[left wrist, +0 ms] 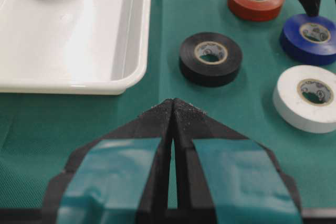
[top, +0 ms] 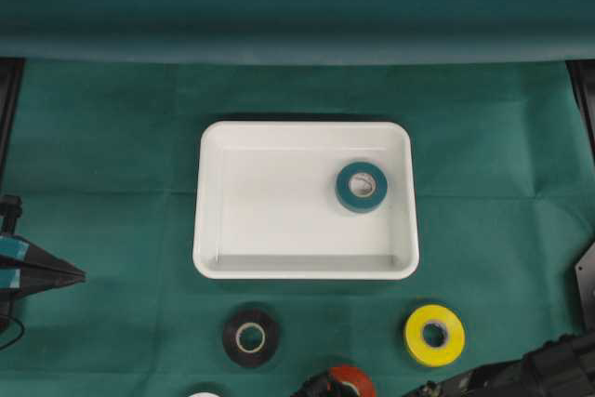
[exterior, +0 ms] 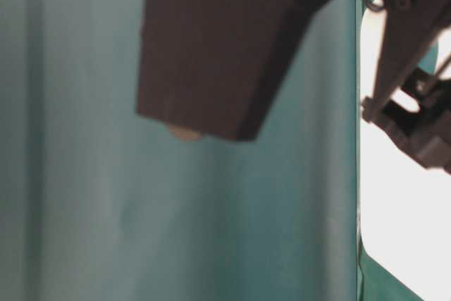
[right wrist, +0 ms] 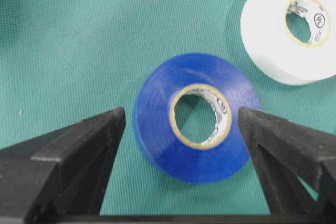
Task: Put the tape into the white case with the right arm.
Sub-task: 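Reach the right gripper to the blue tape roll and grasp it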
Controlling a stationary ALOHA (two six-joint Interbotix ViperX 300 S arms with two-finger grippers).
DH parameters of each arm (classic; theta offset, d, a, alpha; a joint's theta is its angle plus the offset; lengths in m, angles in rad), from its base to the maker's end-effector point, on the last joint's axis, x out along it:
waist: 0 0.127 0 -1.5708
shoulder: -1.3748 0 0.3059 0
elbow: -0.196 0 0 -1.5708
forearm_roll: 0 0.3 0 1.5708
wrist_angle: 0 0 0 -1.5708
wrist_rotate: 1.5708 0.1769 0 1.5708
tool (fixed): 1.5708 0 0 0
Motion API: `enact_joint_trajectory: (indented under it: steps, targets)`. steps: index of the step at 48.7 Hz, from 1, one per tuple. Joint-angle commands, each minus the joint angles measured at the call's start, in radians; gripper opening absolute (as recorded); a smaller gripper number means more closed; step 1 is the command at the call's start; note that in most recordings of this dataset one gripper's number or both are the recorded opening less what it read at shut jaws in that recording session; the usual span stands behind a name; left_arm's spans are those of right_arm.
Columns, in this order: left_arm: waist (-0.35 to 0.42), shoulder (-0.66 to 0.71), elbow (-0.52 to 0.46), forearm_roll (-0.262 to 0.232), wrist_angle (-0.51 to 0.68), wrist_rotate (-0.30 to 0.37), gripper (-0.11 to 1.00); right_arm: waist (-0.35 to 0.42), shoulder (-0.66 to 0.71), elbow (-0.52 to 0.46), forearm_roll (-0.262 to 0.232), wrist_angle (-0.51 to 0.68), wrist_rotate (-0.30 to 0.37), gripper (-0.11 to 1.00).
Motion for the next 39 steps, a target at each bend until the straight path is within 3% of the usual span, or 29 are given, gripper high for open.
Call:
enact_joint_trajectory:
  steps: [1,22,39]
  targets:
    - [-0.002,0.008,-0.012,-0.002,-0.005,-0.002,0.0,0.005,-0.012,-0.028,-0.002,-0.002,0.002,0.71]
    - [-0.002,0.008,-0.011,-0.002,-0.005,-0.002,0.0,0.017,0.044,-0.041,-0.002,-0.002,0.002,0.71]
    - [-0.002,0.008,-0.009,-0.002,-0.005,-0.002,0.0,0.017,0.064,-0.048,-0.002,-0.002,0.003,0.61]
